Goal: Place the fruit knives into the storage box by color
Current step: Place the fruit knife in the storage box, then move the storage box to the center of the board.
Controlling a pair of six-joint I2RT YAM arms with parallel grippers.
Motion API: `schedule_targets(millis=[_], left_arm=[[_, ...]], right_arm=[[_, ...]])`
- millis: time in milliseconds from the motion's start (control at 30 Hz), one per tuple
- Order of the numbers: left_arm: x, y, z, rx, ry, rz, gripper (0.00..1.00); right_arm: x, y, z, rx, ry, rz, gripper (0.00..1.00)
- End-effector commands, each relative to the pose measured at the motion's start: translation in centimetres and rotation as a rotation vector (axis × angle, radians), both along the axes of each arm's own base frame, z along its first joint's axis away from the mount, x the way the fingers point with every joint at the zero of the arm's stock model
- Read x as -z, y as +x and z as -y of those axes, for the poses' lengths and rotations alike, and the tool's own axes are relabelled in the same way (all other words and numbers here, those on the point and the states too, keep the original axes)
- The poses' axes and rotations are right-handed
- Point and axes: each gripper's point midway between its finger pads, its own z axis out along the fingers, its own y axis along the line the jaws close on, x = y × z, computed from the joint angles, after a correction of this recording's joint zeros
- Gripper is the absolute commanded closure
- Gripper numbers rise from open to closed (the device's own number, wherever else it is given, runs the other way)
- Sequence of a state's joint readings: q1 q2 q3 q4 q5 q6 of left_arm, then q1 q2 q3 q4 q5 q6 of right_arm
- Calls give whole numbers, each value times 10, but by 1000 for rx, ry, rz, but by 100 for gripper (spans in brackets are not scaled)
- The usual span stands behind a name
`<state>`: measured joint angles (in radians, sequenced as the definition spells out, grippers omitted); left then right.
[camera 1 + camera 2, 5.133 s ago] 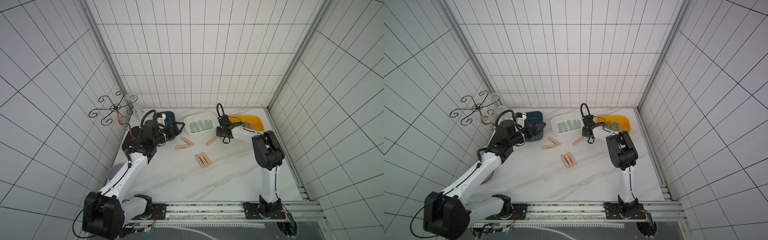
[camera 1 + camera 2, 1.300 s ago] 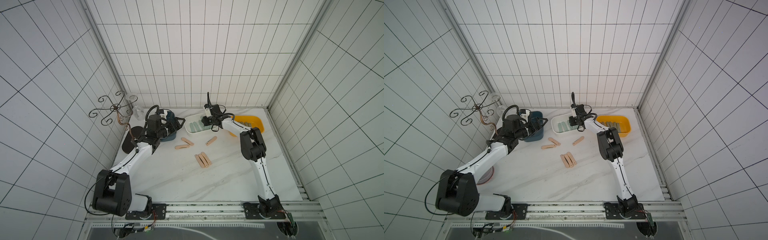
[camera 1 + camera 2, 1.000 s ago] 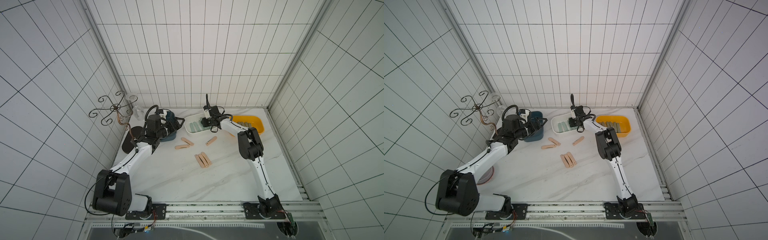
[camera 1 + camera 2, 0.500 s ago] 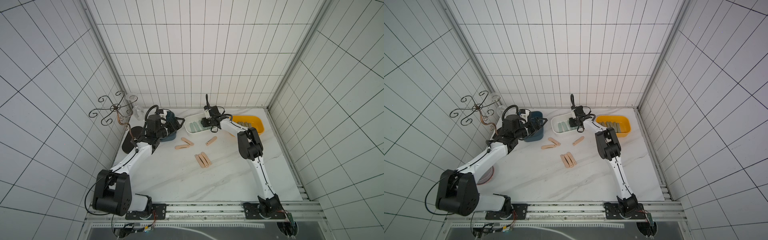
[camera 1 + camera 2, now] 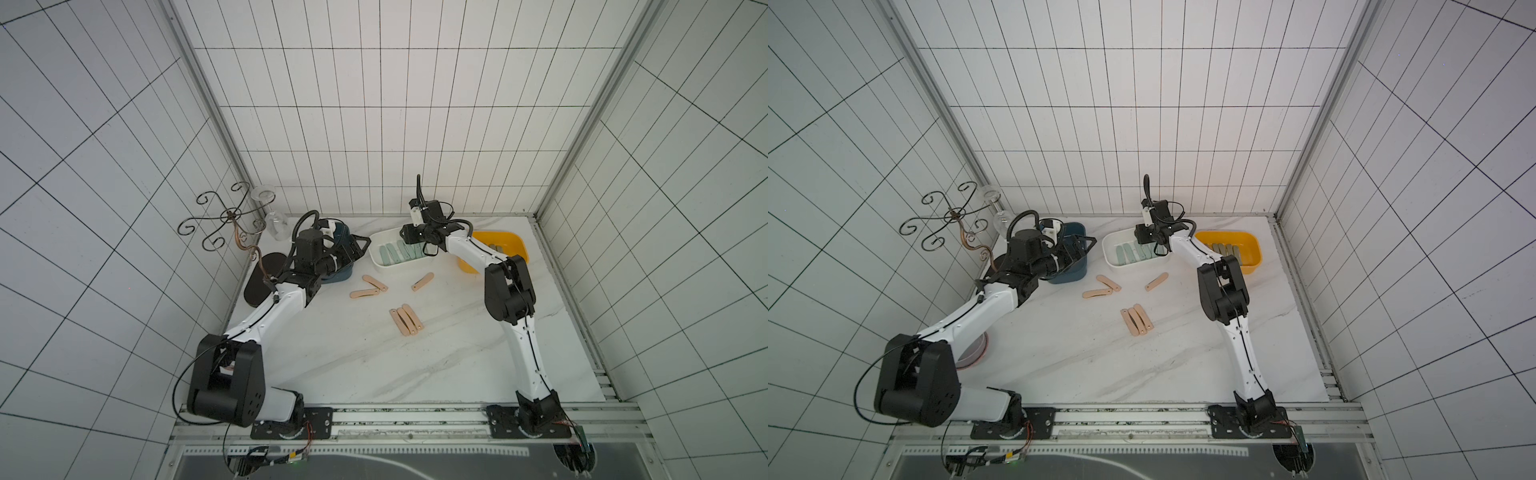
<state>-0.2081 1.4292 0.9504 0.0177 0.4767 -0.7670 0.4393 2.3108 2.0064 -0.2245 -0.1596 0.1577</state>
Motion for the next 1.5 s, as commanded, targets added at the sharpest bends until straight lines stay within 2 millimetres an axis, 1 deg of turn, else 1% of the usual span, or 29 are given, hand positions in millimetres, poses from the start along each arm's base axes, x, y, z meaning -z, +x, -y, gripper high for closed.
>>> schedule_targets(millis=[0, 100, 200, 233, 400, 467, 600, 733, 900, 1000, 1233, 1367, 1467], left_arm=[[-5, 8, 8, 9, 21, 25, 3], [3, 12, 15, 17, 42, 11, 3], [14, 19, 18, 13, 78, -8, 3], [18, 21, 19, 12, 87, -17, 3], [41, 33, 25, 31, 134, -79, 3], [51, 37, 28, 33, 150, -95, 3], [70, 45, 25, 9, 184, -123, 3], [86, 51, 18, -23, 234, -146, 3], [96, 56, 7, -56, 316, -163, 3], [100, 59, 2, -71, 343, -167, 3], [104, 64, -2, -85, 378, -177, 3], [108, 68, -1, -85, 386, -182, 3], [105, 73, 6, -62, 373, -166, 3]], right_arm=[[-59, -1, 16, 32, 69, 79, 49], [-63, -3, 42, 82, 80, 62, 48], [-55, -11, 70, 135, 94, 22, 47], [-58, -14, 78, 150, 102, 23, 47], [-58, -46, 119, 231, 133, -5, 46], [-56, -60, 131, 257, 138, -18, 46], [-54, -86, 150, 301, 131, -36, 45], [-46, -107, 165, 336, 120, -54, 45], [-42, -123, 180, 364, 117, -64, 44], [-38, -127, 187, 372, 115, -73, 43], [-28, -131, 198, 388, 117, -98, 40], [-26, -133, 205, 402, 121, -105, 39], [-29, -135, 210, 415, 130, -99, 39]])
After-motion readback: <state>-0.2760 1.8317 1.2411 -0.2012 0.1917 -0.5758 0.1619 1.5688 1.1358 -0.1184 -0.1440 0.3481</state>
